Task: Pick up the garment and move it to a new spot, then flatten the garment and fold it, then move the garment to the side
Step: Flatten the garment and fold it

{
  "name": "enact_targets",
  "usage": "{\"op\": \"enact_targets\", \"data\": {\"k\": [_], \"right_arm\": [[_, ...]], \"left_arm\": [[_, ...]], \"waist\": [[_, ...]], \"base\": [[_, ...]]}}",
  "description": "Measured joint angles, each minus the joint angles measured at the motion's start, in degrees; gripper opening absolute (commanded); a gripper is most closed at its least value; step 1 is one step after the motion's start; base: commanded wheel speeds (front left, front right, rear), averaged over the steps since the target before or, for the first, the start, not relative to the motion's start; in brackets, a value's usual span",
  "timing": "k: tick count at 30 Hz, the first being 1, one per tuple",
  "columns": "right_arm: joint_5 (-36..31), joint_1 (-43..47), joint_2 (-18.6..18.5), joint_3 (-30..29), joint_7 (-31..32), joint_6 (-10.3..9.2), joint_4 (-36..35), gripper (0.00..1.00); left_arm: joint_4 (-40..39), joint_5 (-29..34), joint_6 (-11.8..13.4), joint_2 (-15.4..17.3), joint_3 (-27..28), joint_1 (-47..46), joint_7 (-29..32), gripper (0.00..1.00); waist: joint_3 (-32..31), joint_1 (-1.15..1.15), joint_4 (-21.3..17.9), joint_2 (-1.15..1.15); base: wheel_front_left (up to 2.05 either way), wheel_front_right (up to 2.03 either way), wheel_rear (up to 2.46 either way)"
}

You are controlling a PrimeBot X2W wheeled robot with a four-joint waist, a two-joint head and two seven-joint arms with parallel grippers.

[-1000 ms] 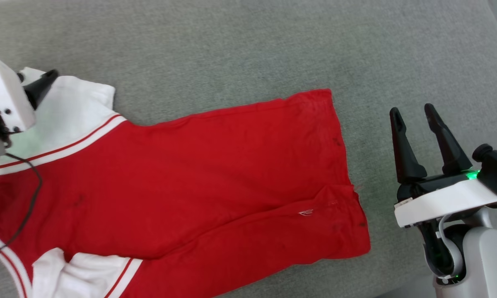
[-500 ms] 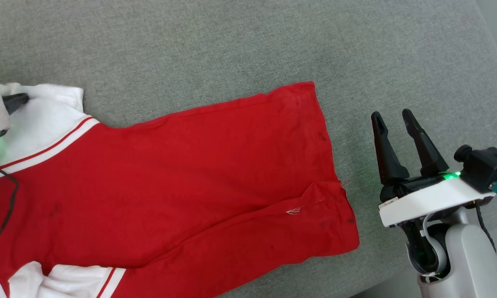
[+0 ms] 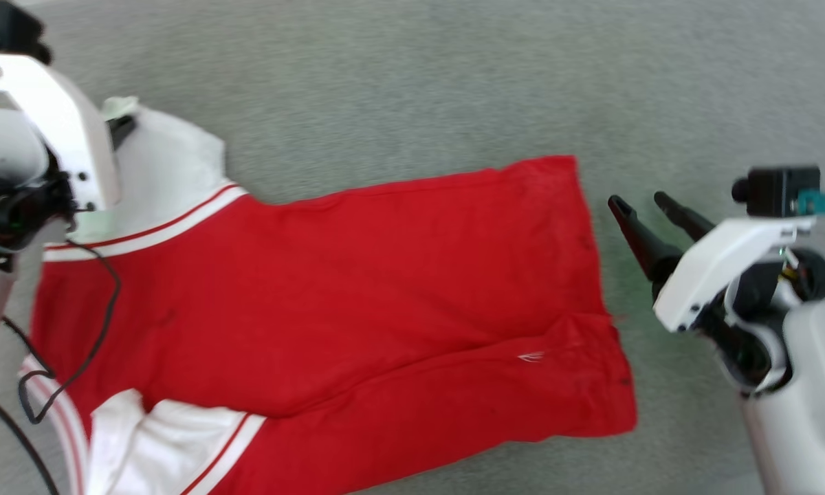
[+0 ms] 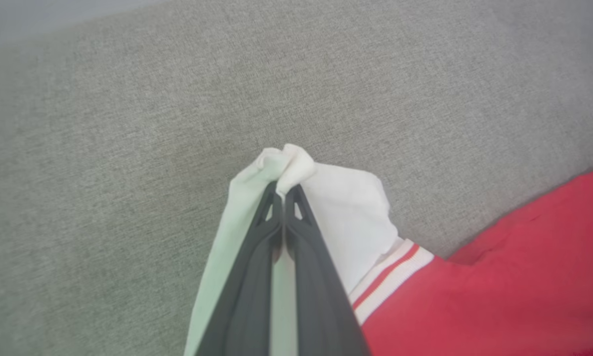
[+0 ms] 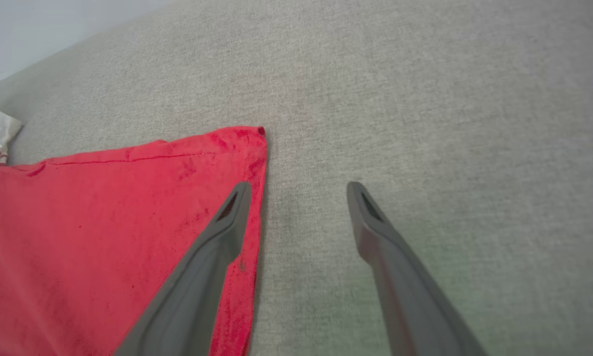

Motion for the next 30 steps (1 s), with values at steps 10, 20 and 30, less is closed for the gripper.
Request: {"op": "enact_targets", "data": {"k": [10,20,30], "right_arm": [[0.73,-11.91,-4.14,3.45,14.35,0.0,7.77,1.0],[0.79,-18.91,-5.38,5.39,25.76,-0.02,15.77,0.0],[-0.32,-18.49,-6.44,3.25,21.31,0.0,11.58,0.0]], "left_arm": [[-4.75,1.71,-1.99,-2.67,-1.35,-1.81,-3.67,0.0],[-7.02,2.5,-2.85,-3.54,-2.04,-1.77,-6.03,0.0],[-8.37,1.79,-2.52,-3.27,0.1,2.35,-12.49,0.0]], "waist": [[0.53,0.0,7.32,0.0],[2.19,-0.01,11.32,0.0],[-1.44,-0.01,12.34,0.0]], "base": [[0.0,0.0,0.0],[0.0,0.0,0.0],[0.0,0.0,0.0]]}}
